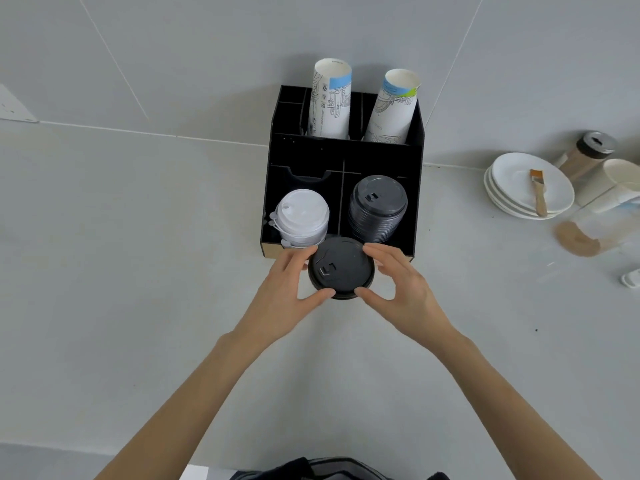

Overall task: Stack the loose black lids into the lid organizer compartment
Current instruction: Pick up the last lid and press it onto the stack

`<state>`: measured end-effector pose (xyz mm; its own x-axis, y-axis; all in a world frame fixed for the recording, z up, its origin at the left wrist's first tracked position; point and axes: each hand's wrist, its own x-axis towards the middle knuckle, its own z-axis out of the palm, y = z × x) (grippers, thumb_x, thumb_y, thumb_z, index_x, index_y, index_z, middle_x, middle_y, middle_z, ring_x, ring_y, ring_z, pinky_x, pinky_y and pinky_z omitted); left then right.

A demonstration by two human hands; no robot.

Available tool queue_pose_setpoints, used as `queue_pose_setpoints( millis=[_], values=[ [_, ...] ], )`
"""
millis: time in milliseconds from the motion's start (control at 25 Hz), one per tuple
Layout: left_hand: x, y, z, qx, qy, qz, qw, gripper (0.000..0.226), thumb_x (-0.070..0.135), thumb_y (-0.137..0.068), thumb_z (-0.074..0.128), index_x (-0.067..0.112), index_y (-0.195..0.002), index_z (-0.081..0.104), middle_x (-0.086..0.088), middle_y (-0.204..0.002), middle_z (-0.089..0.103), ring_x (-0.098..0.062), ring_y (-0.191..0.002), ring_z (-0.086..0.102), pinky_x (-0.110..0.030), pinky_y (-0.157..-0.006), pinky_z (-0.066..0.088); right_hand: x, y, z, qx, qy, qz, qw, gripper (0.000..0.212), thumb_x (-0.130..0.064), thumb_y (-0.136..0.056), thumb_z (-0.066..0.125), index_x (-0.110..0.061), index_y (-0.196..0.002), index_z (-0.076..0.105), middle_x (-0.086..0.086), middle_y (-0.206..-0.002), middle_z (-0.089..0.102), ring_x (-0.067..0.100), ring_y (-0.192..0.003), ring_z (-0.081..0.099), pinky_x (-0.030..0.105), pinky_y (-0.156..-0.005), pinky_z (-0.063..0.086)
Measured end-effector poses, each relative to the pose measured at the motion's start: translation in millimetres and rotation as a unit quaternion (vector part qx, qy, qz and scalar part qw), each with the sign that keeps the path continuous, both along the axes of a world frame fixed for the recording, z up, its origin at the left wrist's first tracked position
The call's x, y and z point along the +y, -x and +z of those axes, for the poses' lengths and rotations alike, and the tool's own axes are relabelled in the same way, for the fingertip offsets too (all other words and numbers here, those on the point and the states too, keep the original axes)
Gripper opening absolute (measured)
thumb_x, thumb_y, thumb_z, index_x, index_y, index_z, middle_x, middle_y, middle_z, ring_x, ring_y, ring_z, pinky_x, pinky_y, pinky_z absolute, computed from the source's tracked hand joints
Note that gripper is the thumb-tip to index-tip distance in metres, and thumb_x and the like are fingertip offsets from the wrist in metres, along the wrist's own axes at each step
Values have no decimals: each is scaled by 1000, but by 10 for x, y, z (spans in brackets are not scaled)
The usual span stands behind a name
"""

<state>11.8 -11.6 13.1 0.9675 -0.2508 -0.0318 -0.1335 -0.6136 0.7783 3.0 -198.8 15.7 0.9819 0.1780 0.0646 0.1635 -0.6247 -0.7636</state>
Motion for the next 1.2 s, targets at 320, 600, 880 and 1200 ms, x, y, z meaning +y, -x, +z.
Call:
queue_pose_setpoints(
  millis=[320, 600, 880, 1200],
  values=[
    [-386, -383, 191, -51, 3, 10, 999, 59, 30, -77, 66, 18, -128, 37, -4, -127, 43, -11, -111, 45, -10, -84, 29, -346, -342, 235, -26, 8, -19, 999, 54, -15, -77, 66, -15, -127, 44, -1, -135, 46, 6, -119, 43, 0, -97, 27],
    [-627, -725, 230, -54, -5, 14, 998, 61, 27, -78, 65, 13, -129, 35, -9, -131, 40, -20, -119, 43, -23, -90, 34, -491, -663, 287, -22, 35, -32, 999, 53, -16, -79, 64, -16, -128, 43, 0, -139, 42, 14, -128, 38, 9, -99, 23],
    [-733, -1022, 141, -55, -19, 28, 998, 60, 27, -78, 65, 12, -128, 36, -10, -130, 41, -22, -117, 46, -24, -88, 35, -546, -994, 216, 3, 61, -19, 998, 53, -17, -83, 60, -14, -131, 38, 3, -144, 35, 16, -132, 33, 6, -96, 16],
    [-796, -1164, 10, -33, -24, 34, 999, 59, 27, -78, 65, 11, -127, 37, -12, -131, 40, -23, -117, 46, -25, -89, 36, -553, -1133, 85, 30, 71, -22, 997, 53, -17, -84, 58, -12, -132, 36, 5, -146, 33, 17, -132, 33, 6, -96, 18]
  ],
)
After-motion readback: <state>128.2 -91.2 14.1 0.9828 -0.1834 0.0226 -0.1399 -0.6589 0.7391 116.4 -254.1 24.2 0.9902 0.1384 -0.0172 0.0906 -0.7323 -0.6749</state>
